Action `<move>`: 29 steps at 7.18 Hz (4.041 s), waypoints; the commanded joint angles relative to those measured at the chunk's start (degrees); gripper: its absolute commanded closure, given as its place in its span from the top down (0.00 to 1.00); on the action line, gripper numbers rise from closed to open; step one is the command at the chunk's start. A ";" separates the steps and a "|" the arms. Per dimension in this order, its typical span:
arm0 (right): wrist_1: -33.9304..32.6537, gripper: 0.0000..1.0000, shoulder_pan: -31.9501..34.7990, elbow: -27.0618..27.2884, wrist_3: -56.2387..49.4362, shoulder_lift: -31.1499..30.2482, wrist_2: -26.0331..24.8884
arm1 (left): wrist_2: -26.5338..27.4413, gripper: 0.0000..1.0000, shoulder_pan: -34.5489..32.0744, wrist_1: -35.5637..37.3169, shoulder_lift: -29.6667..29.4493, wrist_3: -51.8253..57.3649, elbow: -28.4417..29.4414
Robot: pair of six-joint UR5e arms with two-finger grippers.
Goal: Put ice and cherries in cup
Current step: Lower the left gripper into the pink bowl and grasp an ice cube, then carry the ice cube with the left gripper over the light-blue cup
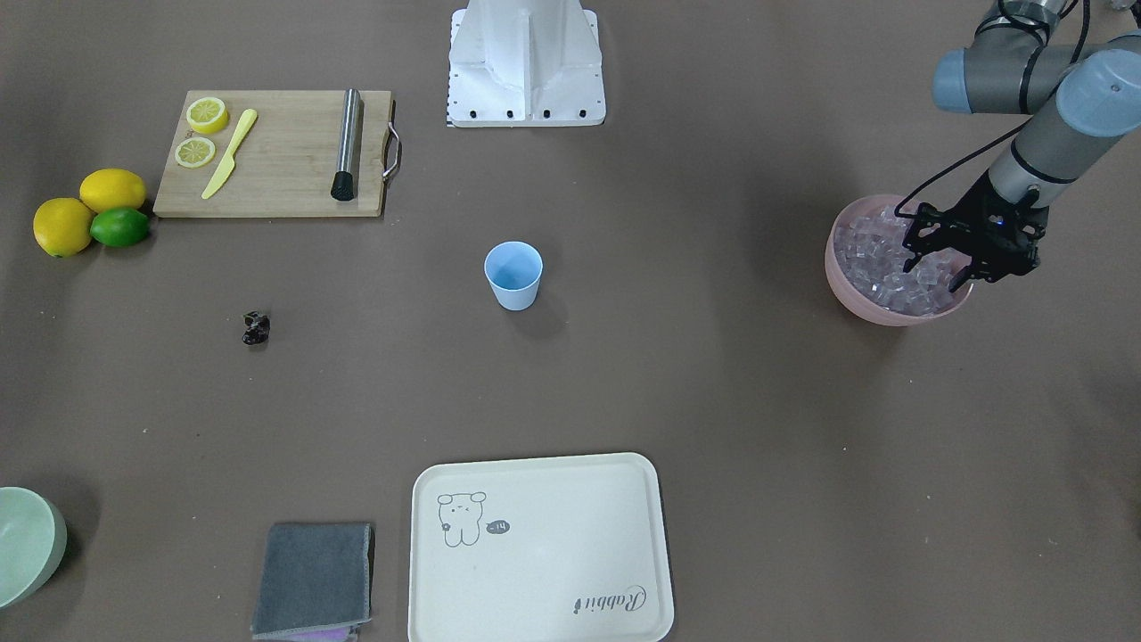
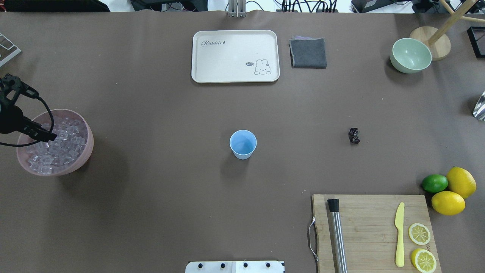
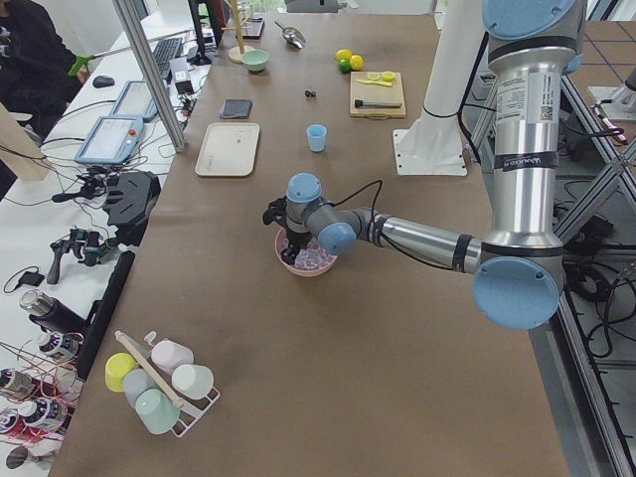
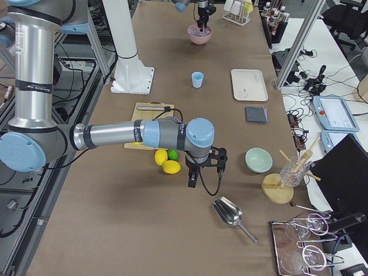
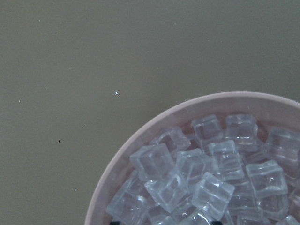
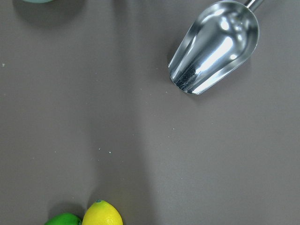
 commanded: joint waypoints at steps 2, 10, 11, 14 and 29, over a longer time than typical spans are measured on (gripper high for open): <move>0.00 1.00 0.00 0.66 -0.02 -0.19 0.00 | -0.42 0.32 0.02 -0.11 0.10 0.02 0.06; 0.00 1.00 0.18 0.93 -0.11 -0.72 0.00 | -3.85 0.00 -2.78 0.32 0.72 -3.21 -9.05; 0.00 1.00 0.18 0.93 -0.02 -0.63 0.00 | -3.94 0.00 -2.44 0.33 -2.85 -12.54 -10.22; 0.00 1.00 0.09 0.67 -0.19 -0.54 0.09 | -3.15 0.00 8.07 0.59 -24.61 -37.43 -4.29; 0.00 1.00 -0.09 1.10 -0.02 -0.37 0.17 | 26.12 0.00 30.08 0.42 -41.65 -56.23 7.79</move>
